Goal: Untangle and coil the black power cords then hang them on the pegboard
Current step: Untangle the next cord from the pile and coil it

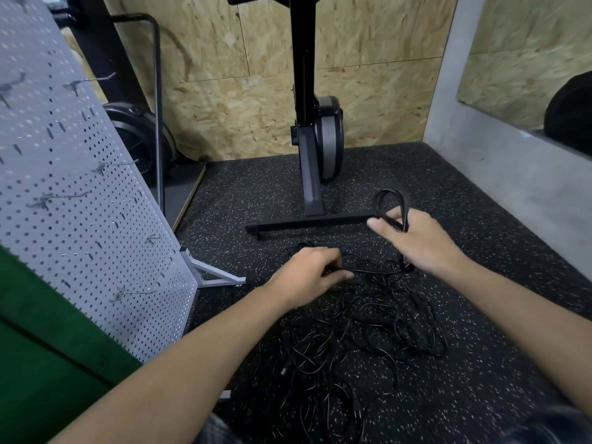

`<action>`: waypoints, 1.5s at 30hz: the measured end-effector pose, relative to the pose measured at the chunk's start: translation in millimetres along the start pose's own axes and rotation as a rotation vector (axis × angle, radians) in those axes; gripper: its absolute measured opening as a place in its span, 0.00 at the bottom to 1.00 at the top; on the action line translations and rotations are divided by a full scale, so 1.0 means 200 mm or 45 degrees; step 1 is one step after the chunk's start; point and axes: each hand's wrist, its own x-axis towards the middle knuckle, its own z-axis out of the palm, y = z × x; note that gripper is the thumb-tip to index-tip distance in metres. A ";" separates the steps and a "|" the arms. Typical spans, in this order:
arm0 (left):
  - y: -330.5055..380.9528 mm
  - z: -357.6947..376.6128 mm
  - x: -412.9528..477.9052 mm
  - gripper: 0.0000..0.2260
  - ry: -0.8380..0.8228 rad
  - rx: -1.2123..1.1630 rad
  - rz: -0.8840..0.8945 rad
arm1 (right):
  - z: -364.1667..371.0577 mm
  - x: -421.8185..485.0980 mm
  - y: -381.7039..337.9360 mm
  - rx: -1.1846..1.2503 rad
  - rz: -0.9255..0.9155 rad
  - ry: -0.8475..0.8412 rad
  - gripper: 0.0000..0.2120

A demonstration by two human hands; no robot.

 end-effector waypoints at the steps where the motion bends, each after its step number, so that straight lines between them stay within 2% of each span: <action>1: 0.01 0.00 0.00 0.14 0.038 -0.002 0.033 | 0.00 -0.01 0.00 -0.082 -0.015 -0.060 0.19; 5: 0.05 -0.04 0.02 0.11 0.217 -0.068 0.139 | 0.01 0.00 -0.01 -0.297 -0.045 -0.283 0.49; 7: 0.08 -0.06 0.02 0.10 0.283 -0.122 0.160 | 0.02 -0.01 -0.01 -0.371 -0.065 -0.363 0.55; 9: 0.11 -0.08 0.02 0.13 0.324 -0.161 0.153 | 0.04 -0.02 -0.02 -0.485 -0.086 -0.408 0.56; 12: 0.16 -0.09 0.03 0.19 0.342 -0.166 0.178 | 0.10 -0.04 -0.02 -0.713 -0.099 -0.467 0.48; 14: 0.18 -0.09 0.04 0.21 0.375 -0.169 0.228 | 0.15 -0.03 0.00 -0.849 -0.129 -0.484 0.33; 16: 0.18 -0.09 0.05 0.21 0.400 -0.204 0.242 | 0.18 -0.02 0.03 -0.750 -0.138 -0.513 0.14; 17: 0.18 -0.09 0.05 0.21 0.396 -0.234 0.242 | 0.19 -0.01 0.04 -0.664 -0.131 -0.550 0.10; 21: 0.14 -0.11 0.04 0.17 0.396 -0.293 0.211 | 0.18 0.00 0.06 -0.508 -0.165 -0.627 0.12; 25: 0.06 -0.09 0.01 0.14 0.407 -0.457 -0.038 | 0.13 0.01 0.06 -0.398 -0.233 -0.625 0.12; 26: 0.03 -0.08 0.00 0.15 0.331 -0.573 -0.156 | 0.11 0.01 0.06 -0.359 -0.248 -0.628 0.12; 28: -0.02 -0.06 -0.03 0.18 0.049 -0.806 -0.358 | 0.10 0.01 0.05 -0.258 -0.254 -0.621 0.14; 30: -0.06 -0.02 -0.04 0.23 -0.200 -0.899 -0.460 | 0.09 0.02 0.05 -0.182 -0.221 -0.589 0.15; 32: -0.07 0.03 -0.05 0.20 -0.274 -0.925 -0.537 | 0.09 0.02 0.05 -0.124 -0.191 -0.494 0.15; 34: -0.05 0.06 -0.04 0.15 -0.198 -0.885 -0.541 | 0.08 0.03 0.06 -0.102 -0.154 -0.341 0.15; 38: 0.05 0.07 0.00 0.14 0.027 -0.582 -0.471 | 0.15 0.03 0.10 0.013 0.010 -0.128 0.14; 40: 0.13 0.08 0.01 0.13 0.016 -0.557 -0.397 | 0.18 0.03 0.11 0.178 0.061 -0.082 0.17; 45: 0.25 0.08 0.02 0.12 -0.072 -0.533 -0.234 | 0.22 0.00 0.07 0.516 0.142 -0.090 0.15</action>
